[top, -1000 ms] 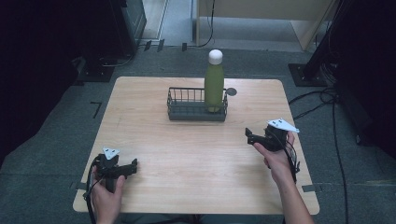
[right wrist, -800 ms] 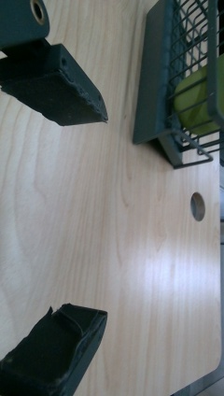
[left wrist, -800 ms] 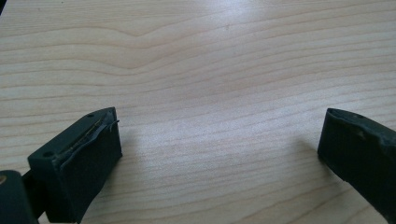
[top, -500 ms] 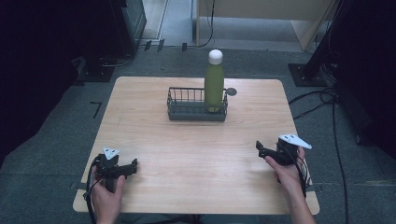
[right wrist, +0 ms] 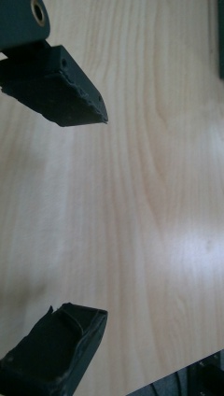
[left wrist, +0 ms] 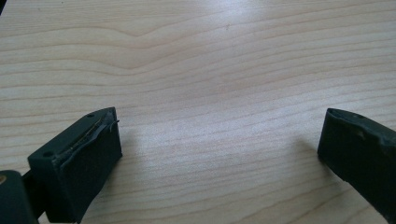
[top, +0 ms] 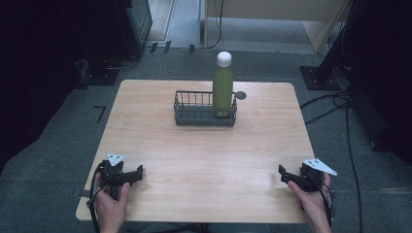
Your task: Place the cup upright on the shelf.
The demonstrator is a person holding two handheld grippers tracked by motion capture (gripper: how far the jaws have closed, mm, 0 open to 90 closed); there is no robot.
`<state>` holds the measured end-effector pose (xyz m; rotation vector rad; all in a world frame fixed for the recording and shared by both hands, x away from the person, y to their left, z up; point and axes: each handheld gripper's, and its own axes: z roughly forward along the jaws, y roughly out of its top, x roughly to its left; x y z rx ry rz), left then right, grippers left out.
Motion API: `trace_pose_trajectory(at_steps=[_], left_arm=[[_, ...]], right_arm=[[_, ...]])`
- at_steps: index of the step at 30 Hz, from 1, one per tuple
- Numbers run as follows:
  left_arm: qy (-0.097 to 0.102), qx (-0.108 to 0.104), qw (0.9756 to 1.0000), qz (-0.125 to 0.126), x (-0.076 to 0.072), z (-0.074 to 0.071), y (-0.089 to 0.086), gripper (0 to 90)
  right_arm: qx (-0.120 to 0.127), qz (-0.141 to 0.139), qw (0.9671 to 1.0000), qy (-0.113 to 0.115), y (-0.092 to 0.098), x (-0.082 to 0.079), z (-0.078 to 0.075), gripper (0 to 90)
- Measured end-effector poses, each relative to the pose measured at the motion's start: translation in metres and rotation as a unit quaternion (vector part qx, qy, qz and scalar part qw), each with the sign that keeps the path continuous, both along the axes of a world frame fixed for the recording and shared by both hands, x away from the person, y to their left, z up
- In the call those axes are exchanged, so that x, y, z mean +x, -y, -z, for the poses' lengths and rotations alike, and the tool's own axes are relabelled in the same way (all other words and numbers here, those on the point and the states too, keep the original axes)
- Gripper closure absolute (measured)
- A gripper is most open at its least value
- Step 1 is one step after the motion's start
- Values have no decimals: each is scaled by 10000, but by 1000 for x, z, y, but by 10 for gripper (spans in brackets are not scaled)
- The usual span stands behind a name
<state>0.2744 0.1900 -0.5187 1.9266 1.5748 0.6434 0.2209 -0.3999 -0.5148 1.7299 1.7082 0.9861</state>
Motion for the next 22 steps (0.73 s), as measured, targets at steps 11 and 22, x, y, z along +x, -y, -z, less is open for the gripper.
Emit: trace_pose_trajectory(at_steps=[11, 22], left_arm=[[1, -2, 10000, -1, 0, 0, 0, 0], [1, -1, 10000, 1, 0, 0, 0, 0]], right_arm=[[-508, 142, 9981, -331, 15, -26, 12, 68], [-595, 72, 9972, -449, 22, -40, 13, 76]])
